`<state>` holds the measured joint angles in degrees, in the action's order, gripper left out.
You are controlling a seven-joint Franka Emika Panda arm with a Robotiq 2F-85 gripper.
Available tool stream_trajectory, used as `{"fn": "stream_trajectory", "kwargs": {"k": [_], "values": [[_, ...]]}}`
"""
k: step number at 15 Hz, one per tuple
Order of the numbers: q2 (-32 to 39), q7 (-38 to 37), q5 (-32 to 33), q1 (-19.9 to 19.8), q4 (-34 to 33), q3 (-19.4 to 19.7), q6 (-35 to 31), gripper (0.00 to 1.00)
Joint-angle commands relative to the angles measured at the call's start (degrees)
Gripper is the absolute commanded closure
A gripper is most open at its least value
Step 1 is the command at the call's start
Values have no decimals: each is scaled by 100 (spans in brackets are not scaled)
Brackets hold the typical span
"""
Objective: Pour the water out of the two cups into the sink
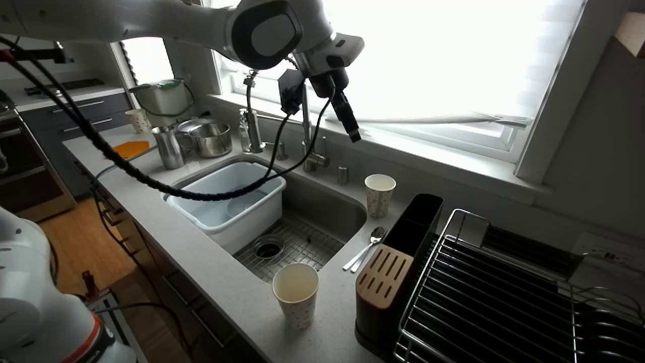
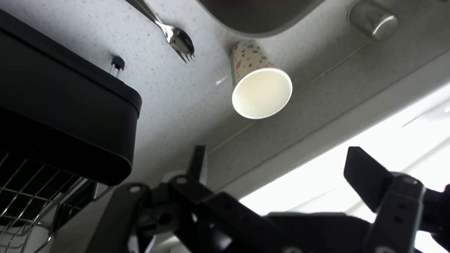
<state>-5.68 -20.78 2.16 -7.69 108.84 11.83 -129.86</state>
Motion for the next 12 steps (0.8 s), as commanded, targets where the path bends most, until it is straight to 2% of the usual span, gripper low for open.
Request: {"fn": "stream_trajectory", "kwargs": {"k": [1, 7, 8, 9, 12], "values": [[-557, 573, -182, -97, 273, -72, 811, 0], [-980, 1104, -47, -191, 441, -45, 1617, 0], [-1045, 1138, 56, -221, 485, -65, 1666, 0], [-797, 1006, -44, -208, 241, -83, 1542, 0], [-899, 1099, -37, -232, 309, -77, 1580, 0]]}}
